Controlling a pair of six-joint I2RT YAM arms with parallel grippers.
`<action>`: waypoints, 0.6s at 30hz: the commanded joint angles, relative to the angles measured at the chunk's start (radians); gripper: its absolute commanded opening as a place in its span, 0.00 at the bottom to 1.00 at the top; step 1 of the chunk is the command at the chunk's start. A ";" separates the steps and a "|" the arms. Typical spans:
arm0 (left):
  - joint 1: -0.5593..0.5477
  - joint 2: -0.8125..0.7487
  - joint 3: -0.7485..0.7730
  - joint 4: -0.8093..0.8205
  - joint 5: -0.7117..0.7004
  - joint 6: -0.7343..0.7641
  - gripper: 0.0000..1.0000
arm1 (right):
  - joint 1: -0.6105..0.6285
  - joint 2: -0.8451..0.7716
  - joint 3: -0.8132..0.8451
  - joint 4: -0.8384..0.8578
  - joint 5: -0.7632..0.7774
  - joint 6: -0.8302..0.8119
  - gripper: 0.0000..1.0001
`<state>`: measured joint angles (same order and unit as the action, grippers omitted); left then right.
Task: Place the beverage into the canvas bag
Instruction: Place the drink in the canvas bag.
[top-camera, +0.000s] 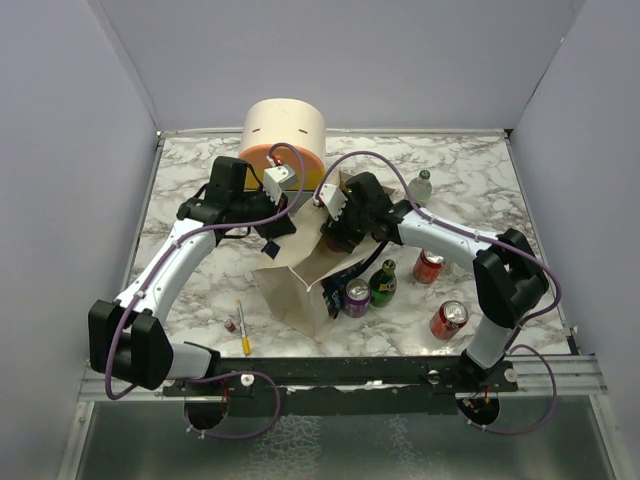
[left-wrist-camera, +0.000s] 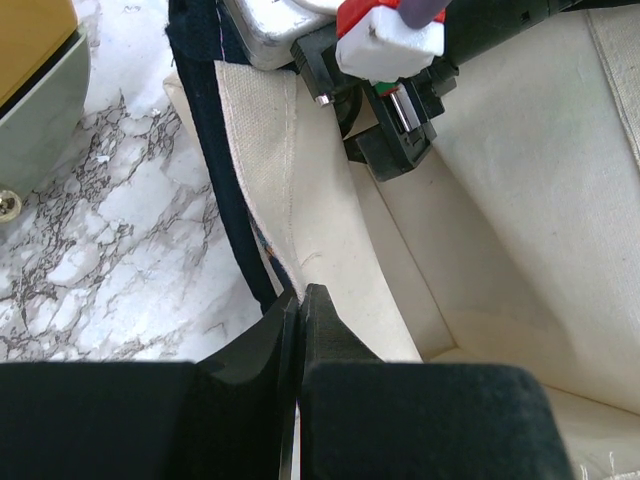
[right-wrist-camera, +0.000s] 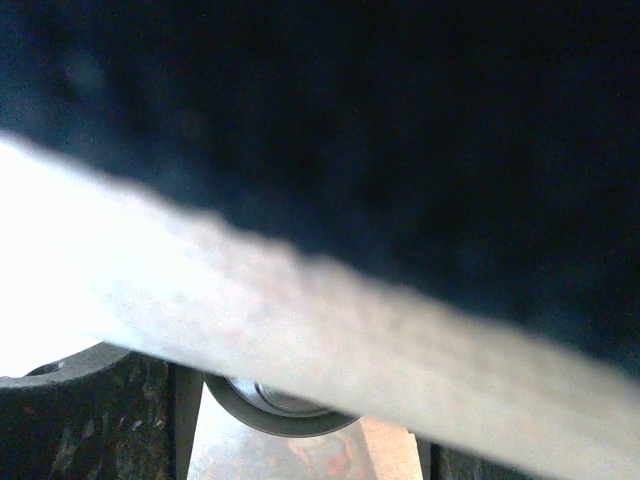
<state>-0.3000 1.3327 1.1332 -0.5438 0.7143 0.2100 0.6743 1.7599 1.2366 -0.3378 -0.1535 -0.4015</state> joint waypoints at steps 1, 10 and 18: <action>0.017 -0.009 0.027 -0.084 -0.011 0.015 0.00 | -0.015 0.045 -0.032 -0.067 0.035 -0.017 0.09; 0.031 -0.030 0.046 -0.113 -0.030 0.012 0.00 | -0.029 -0.001 -0.049 -0.055 -0.005 -0.011 0.26; 0.032 -0.038 0.042 -0.133 -0.040 0.037 0.00 | -0.029 -0.014 -0.060 -0.035 -0.004 -0.010 0.48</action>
<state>-0.2825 1.3296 1.1652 -0.5961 0.7055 0.2207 0.6662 1.7420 1.2079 -0.3168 -0.1726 -0.4091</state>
